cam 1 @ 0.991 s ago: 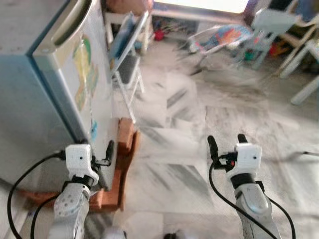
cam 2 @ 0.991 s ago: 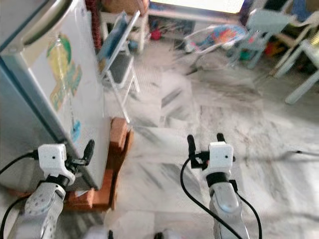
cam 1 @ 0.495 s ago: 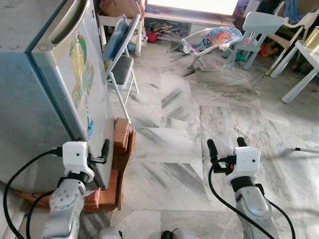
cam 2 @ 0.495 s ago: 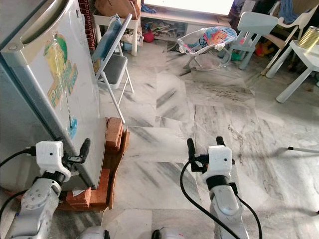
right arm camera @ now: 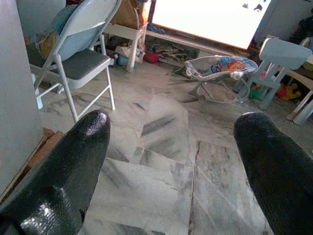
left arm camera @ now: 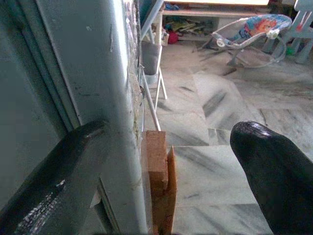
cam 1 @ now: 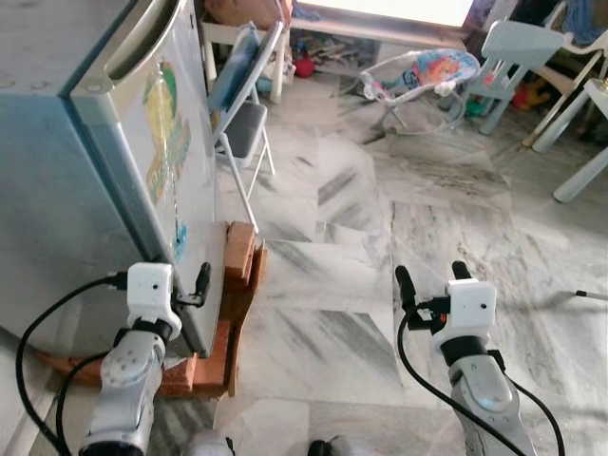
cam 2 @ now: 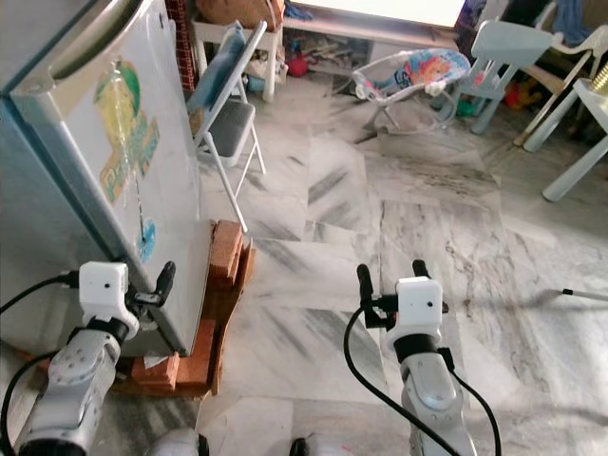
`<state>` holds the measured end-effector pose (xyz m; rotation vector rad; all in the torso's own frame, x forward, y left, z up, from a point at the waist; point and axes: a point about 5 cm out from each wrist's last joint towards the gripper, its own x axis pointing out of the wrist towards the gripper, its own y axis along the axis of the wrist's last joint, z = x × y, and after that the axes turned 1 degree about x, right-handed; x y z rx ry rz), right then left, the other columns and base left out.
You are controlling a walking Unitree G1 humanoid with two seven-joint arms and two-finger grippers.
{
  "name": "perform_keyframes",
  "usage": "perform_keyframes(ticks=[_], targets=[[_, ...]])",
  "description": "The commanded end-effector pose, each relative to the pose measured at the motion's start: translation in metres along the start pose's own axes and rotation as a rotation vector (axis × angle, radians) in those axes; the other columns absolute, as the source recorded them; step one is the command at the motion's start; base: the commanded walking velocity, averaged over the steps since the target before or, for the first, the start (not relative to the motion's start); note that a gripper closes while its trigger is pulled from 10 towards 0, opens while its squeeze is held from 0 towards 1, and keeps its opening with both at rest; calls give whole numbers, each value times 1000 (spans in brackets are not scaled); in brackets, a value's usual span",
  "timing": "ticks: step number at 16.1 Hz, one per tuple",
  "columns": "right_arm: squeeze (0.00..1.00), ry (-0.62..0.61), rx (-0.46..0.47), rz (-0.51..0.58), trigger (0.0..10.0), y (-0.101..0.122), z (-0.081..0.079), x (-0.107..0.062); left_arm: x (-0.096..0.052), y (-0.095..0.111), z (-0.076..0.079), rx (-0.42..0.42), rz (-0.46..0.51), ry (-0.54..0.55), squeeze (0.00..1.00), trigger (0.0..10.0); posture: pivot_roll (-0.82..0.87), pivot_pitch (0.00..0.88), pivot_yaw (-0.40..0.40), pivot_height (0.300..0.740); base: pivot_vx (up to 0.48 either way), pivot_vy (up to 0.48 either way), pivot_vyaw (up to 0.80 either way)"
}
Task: Restocking fridge
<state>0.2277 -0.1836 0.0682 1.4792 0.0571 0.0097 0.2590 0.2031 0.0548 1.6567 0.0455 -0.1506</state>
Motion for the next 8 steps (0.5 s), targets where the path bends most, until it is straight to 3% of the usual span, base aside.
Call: perform_keyframes(ticks=[1, 5, 8], targets=[[0, -9, -14, -22, 10000, -4, 6, -4, 4, 6, -14, 18, 12, 53, 0, 10000, 41, 72, -103, 740, 0, 0, 0], [0, -14, -12, -36, 10000, -7, 5, -6, -10, -13, -10, 38, -51, 46, 0, 10000, 37, 73, -98, 740, 0, 0, 0], [0, -4, -9, -37, 10000, -8, 3, -5, -9, -14, -12, 37, -56, 64, 0, 10000, 41, 74, -102, 740, 0, 0, 0]])
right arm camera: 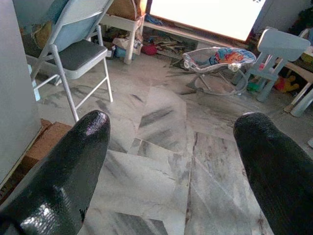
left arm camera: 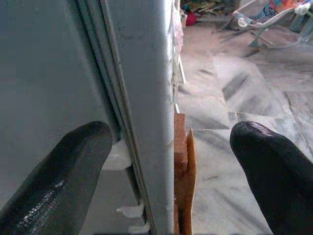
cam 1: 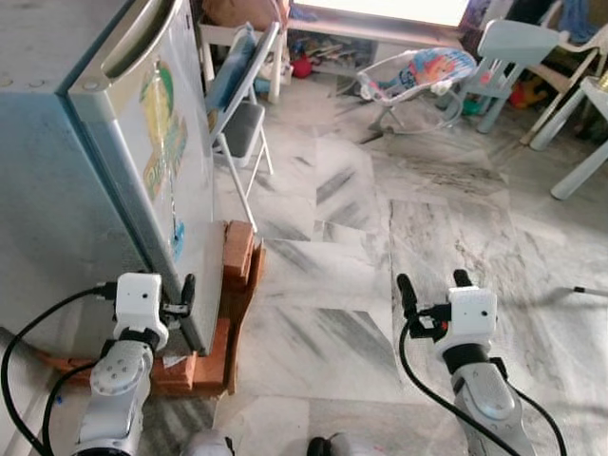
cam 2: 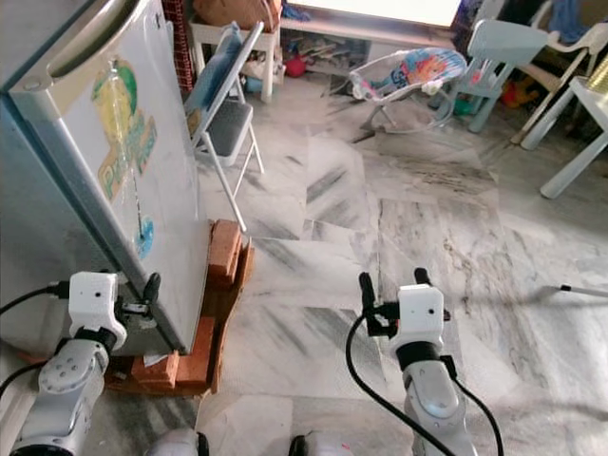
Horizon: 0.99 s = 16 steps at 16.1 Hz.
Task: Restocking fridge
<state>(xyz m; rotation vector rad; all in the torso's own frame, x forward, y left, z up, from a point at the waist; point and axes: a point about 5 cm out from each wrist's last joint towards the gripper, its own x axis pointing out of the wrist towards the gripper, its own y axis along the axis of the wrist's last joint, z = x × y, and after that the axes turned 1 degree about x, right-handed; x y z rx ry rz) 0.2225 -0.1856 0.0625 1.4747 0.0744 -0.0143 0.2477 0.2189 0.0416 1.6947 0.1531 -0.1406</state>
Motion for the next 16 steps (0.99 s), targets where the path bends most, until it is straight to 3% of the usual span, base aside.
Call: perform_keyframes(ticks=[1, 8, 12, 13, 14, 15, 16], targets=[[0, 2, -6, -10, 10000, -2, 1, 0, 3, 4, 2, -7, 21, -15, 0, 10000, 41, 74, -102, 740, 0, 0, 0], [0, 8, 8, -2, 10000, -2, -3, 1, 30, 26, 9, -18, 86, -68, 0, 10000, 36, 72, -96, 740, 0, 0, 0], [0, 47, 31, -66, 10000, -12, -3, -4, 45, 41, 33, 1, 129, -164, 0, 10000, 47, 75, -100, 740, 0, 0, 0], [0, 100, 70, -90, 10000, -17, -7, -11, 51, 51, 62, -1, 165, -265, 0, 10000, 50, 73, -103, 740, 0, 0, 0], [0, 121, 51, -100, 10000, -20, -7, -16, 50, 62, 86, 21, 215, -366, 0, 10000, 49, 73, -104, 740, 0, 0, 0], [0, 122, 50, -109, 10000, -23, -4, -22, 42, 78, 127, -11, 275, -563, 0, 10000, 43, 71, -104, 740, 0, 0, 0], [0, 114, 42, -108, 10000, -24, -1, -25, 33, 84, 153, -6, 304, -688, 0, 10000, 33, 68, -97, 740, 0, 0, 0]])
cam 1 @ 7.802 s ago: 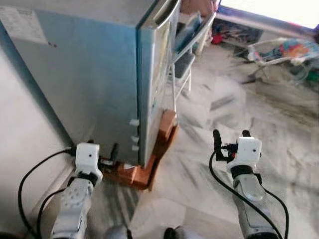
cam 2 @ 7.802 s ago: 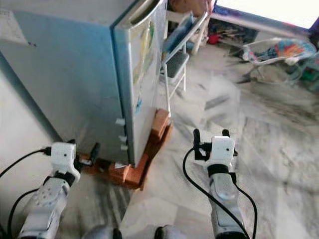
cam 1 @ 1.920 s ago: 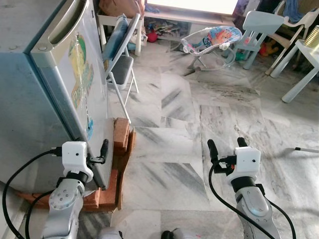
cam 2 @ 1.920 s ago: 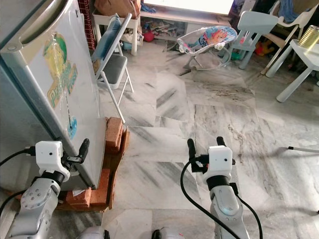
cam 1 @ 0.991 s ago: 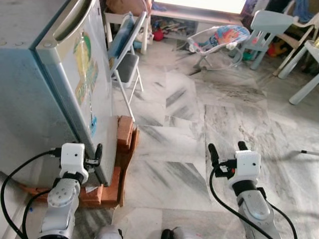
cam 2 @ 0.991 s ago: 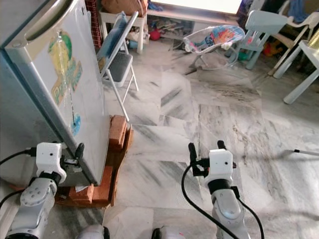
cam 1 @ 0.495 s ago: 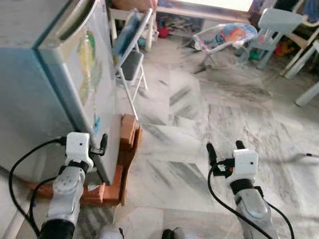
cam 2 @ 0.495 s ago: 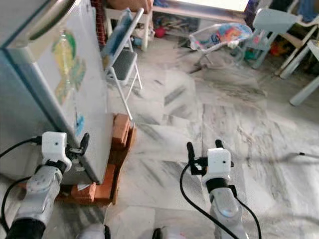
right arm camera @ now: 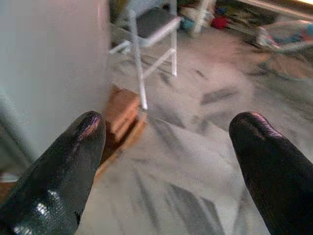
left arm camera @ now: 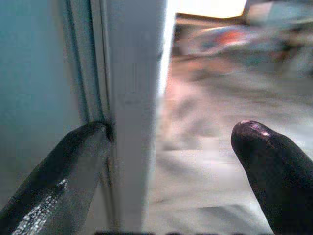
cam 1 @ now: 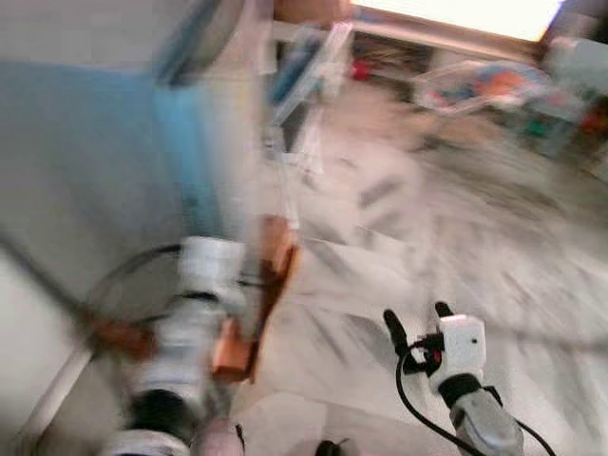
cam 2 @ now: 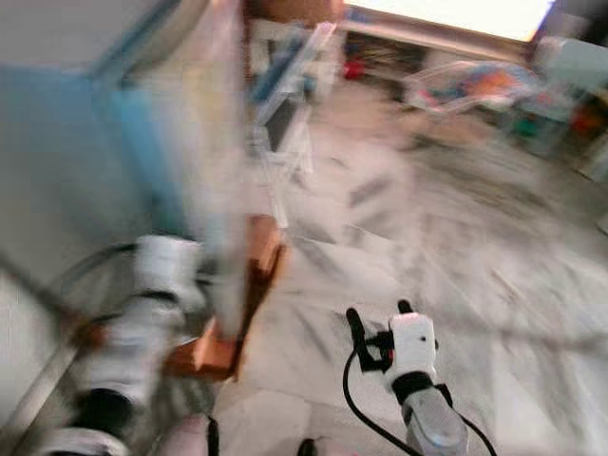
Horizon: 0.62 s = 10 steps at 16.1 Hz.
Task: Restocking fridge
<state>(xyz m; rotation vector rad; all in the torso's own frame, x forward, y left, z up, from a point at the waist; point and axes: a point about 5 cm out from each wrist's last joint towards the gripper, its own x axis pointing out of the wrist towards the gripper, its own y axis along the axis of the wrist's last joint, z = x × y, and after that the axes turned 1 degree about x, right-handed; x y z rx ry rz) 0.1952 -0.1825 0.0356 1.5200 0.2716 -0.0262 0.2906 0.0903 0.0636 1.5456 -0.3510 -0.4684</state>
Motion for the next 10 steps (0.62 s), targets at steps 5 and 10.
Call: perform_keyframes(ticks=[5, 10], targets=[[0, -26, 7, 36, 10000, 3, 6, -8, 11, 19, -5, 100, 68, -35, 0, 10000, 25, 76, -77, 740, 0, 0, 0], [0, -17, 4, 67, 10000, 7, 3, -3, -34, -6, -50, 117, -22, 174, 0, 10000, 45, 78, -81, 740, 0, 0, 0]])
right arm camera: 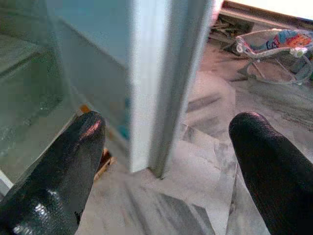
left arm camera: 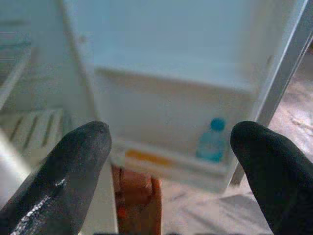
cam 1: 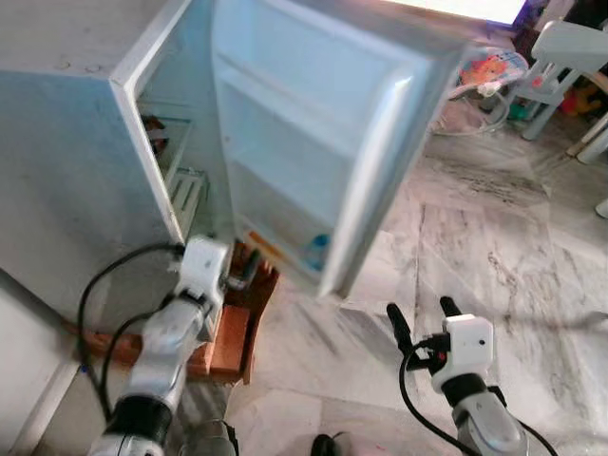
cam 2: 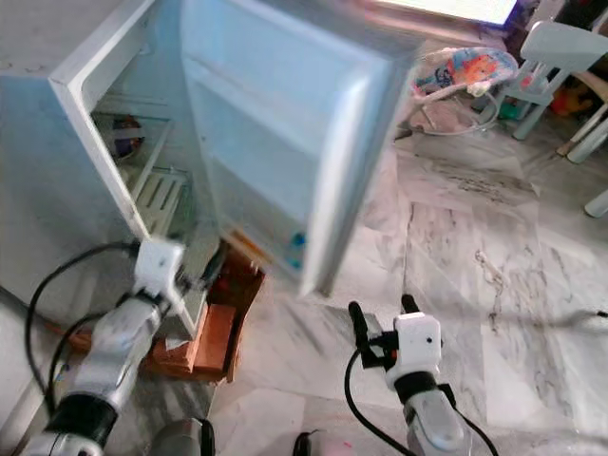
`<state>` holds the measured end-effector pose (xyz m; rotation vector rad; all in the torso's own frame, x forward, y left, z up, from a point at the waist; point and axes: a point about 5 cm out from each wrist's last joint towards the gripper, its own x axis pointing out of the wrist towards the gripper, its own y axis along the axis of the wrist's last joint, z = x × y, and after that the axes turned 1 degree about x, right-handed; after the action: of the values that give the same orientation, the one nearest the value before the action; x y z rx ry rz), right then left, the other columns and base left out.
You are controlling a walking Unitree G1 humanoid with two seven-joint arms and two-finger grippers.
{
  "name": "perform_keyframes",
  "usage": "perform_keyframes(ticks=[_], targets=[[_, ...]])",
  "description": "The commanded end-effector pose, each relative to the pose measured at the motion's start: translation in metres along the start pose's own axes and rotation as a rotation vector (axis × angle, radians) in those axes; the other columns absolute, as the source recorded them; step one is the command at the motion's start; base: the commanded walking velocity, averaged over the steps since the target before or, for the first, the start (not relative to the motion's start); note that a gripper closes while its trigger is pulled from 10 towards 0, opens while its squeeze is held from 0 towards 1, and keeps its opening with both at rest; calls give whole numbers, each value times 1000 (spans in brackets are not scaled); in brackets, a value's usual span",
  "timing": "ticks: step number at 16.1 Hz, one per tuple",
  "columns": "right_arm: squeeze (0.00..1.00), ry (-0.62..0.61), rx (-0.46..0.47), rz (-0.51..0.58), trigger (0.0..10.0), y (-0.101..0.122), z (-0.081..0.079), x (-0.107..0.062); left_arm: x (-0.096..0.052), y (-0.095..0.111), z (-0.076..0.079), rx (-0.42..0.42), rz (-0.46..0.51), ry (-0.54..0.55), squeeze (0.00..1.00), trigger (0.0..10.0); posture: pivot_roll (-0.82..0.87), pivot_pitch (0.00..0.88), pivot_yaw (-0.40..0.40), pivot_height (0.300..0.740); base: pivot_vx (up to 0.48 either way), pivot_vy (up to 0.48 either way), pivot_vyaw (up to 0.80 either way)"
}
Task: Restocking fridge
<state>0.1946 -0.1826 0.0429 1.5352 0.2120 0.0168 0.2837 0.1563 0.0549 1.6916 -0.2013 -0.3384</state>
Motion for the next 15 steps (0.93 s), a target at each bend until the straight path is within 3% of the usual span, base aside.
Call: perform_keyframes(ticks=[1, 4, 6, 8, 14, 15], targets=[[0, -7, -2, 7, 10000, 1, 3, 1, -4, 2, 1, 3, 18, -2, 0, 10000, 49, 79, -83, 740, 0, 0, 0], [0, -23, 3, 28, 10000, 6, 6, 15, -32, -6, -7, -11, 6, 65, 0, 10000, 62, 86, -86, 740, 87, -85, -267], [0, -29, -3, 38, 10000, 9, 5, 23, -43, -8, 0, -3, -2, 58, 0, 10000, 83, 91, -88, 740, 302, -313, -800], [0, -12, -8, 48, 10000, 11, -1, 28, -45, -5, 4, -11, -3, 59, 0, 10000, 89, 96, -86, 740, 306, -360, -553], [0, -7, -11, 55, 10000, 13, -2, 31, -46, -2, 2, -11, 3, 77, 0, 10000, 90, 102, -86, 740, 306, -361, 0], [0, 9, -21, 77, 10000, 20, -8, 42, -43, -4, -3, -12, -6, 104, 0, 10000, 85, 78, -102, 740, 424, 0, -800]])
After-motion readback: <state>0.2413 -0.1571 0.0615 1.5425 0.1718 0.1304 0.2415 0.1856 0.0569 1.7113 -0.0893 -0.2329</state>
